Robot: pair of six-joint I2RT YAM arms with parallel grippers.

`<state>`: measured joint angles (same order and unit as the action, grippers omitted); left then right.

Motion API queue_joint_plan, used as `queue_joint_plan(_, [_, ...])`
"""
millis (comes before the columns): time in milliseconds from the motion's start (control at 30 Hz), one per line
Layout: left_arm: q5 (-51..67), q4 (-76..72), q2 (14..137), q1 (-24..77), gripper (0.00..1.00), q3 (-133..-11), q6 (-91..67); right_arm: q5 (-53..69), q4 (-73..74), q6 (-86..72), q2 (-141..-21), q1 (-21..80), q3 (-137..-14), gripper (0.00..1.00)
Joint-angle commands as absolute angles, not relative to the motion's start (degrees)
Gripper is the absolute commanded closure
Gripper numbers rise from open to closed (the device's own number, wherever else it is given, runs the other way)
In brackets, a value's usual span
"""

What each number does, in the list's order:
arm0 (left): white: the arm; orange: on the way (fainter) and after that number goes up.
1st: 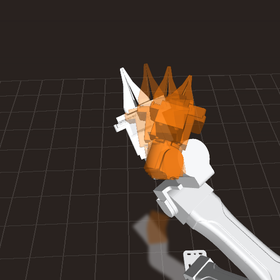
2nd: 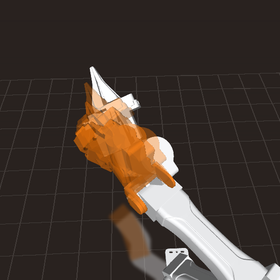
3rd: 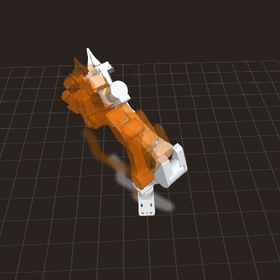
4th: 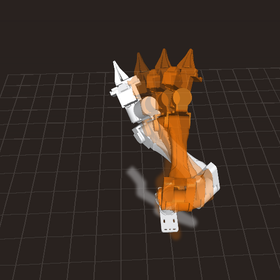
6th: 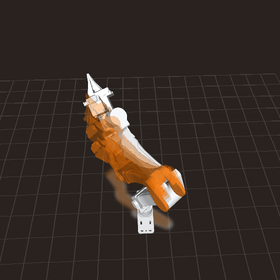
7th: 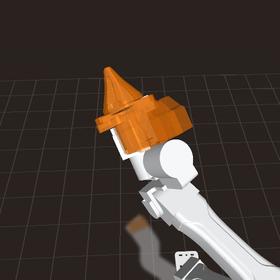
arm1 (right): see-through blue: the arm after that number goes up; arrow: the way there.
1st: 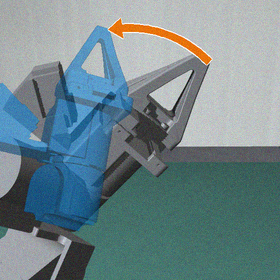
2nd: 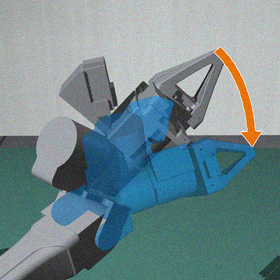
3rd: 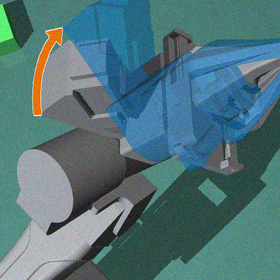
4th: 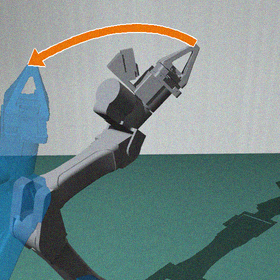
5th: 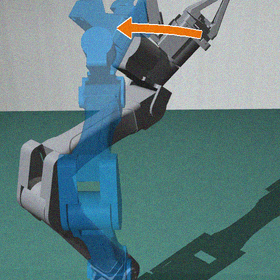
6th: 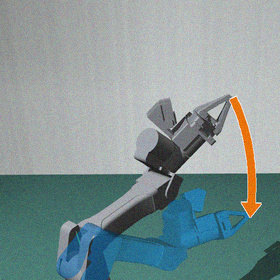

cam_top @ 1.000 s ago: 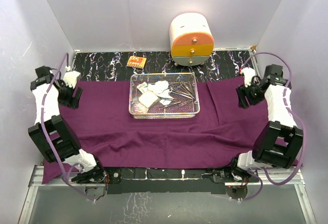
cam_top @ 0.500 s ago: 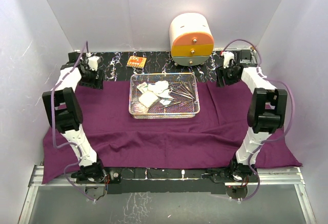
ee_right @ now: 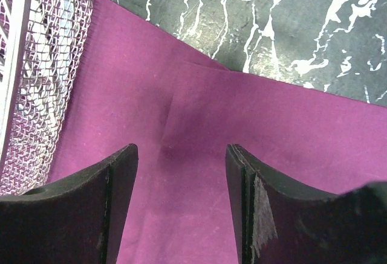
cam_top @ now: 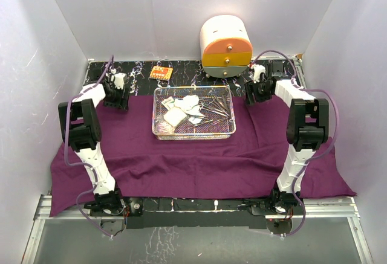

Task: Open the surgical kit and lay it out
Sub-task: Smooth out the surgical kit at the center of the board.

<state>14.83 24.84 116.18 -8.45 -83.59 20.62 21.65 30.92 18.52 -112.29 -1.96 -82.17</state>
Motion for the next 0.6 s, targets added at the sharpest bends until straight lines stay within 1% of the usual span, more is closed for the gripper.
queue_joint_plan(0, [13.4, 22.4, 116.7, -7.5, 0.42, -80.2, 19.3, 24.6, 26.5, 16.3, -112.6, -2.0, -80.6, 0.43])
queue_joint_plan(133, [11.6, 20.8, 116.7, -6.4, 0.52, -77.1, 18.7, 24.9, 25.5, 15.4, -113.8, -1.8, -79.5, 0.44])
queue_joint_plan(233, [10.5, 19.8, 116.7, -5.6, 0.64, -75.2, 18.2, 24.2, 25.1, 14.8, -114.7, -1.7, -79.2, 0.45])
queue_joint_plan(367, [9.0, 19.6, 116.9, -4.5, 0.75, -73.6, 17.7, 23.3, 24.4, 14.1, -115.5, -1.5, -78.5, 0.48])
queue_joint_plan(467, [8.3, 19.4, 116.7, -3.9, 0.83, -72.6, 17.3, 23.3, 23.7, 13.7, -115.9, -1.3, -77.4, 0.52])
queue_joint_plan(567, [8.0, 19.4, 116.1, -3.6, 0.88, -72.3, 16.7, 22.7, 23.3, 13.2, -116.2, -1.2, -76.9, 0.60])
